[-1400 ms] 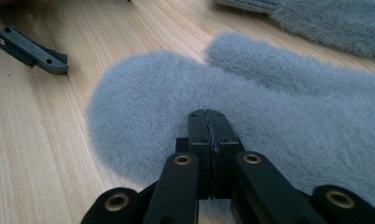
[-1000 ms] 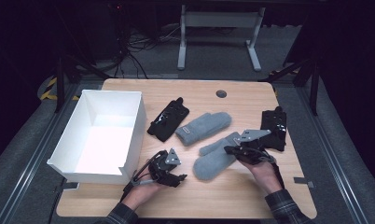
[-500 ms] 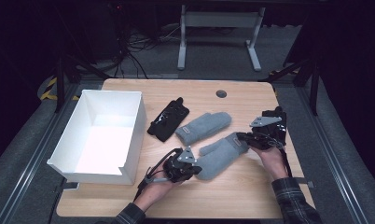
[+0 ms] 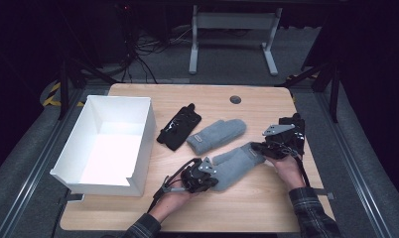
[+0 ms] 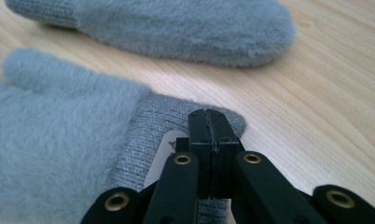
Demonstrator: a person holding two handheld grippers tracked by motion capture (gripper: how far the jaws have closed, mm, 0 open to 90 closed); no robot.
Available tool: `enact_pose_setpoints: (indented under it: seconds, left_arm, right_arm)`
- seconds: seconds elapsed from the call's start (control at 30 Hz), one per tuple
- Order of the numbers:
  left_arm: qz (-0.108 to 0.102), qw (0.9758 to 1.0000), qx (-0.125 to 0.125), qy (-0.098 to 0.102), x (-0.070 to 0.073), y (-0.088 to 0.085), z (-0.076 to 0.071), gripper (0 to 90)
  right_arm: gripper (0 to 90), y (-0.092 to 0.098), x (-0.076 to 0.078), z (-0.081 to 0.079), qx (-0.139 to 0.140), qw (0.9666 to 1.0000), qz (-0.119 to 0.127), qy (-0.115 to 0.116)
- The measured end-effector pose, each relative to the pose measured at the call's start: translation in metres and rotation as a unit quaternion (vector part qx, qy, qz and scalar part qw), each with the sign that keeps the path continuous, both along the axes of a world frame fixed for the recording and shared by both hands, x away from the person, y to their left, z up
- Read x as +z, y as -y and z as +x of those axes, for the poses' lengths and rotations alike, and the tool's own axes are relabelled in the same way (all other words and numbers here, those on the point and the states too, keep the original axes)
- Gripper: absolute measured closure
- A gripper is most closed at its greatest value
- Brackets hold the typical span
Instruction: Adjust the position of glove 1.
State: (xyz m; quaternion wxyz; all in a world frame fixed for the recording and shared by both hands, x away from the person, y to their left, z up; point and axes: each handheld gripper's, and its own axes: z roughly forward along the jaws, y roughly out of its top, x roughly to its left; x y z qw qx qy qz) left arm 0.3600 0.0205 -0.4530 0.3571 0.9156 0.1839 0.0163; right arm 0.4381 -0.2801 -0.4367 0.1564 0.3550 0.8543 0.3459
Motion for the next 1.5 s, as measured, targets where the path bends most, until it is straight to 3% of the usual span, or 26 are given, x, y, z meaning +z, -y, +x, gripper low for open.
enact_pose_setpoints:
  seconds: [0.1,0.43,0.67,1.03,1.17,1.2,1.3,1.4,1.5]
  left_arm:
    - [0.001,0.9999,0.012,-0.003,0.000,-0.005,0.003,89.8]
    - [-0.001,0.9991,0.042,-0.004,0.000,-0.013,0.015,89.8]
    - [0.012,0.9979,0.061,0.016,0.002,-0.010,0.028,89.8]
    - [0.005,0.9962,0.085,0.016,0.003,-0.005,0.047,89.7]
    - [-0.006,0.9957,0.091,0.012,0.007,-0.011,0.047,87.2]
    - [-0.012,0.9955,0.093,0.010,0.011,-0.015,0.045,86.9]
    - [-0.016,0.9958,0.090,0.011,0.017,-0.022,0.038,87.4]
    - [-0.018,0.9957,0.090,0.011,0.020,-0.025,0.032,89.1]
    - [-0.012,0.9967,0.079,-0.009,0.017,-0.028,0.024,89.4]
  right_arm:
    - [90.0,0.004,0.002,-0.010,0.006,0.9999,-0.011,-0.007]
    - [90.0,0.013,0.004,-0.043,0.018,0.9994,-0.016,-0.023]
    - [90.0,0.018,0.004,-0.065,0.033,0.9990,-0.015,-0.028]
    - [90.0,0.014,0.004,-0.096,0.071,0.9968,-0.015,-0.032]
    - [90.0,0.016,0.008,-0.099,0.071,0.9972,-0.009,-0.021]
    - [90.0,0.019,0.012,-0.096,0.063,0.9980,-0.007,-0.008]
    - [90.0,0.025,0.015,-0.087,0.050,0.9987,-0.007,-0.001]
    - [90.0,0.028,0.011,-0.072,0.042,0.9990,-0.016,-0.009]
    - [90.0,0.027,0.006,-0.066,0.043,0.9986,-0.020,-0.021]
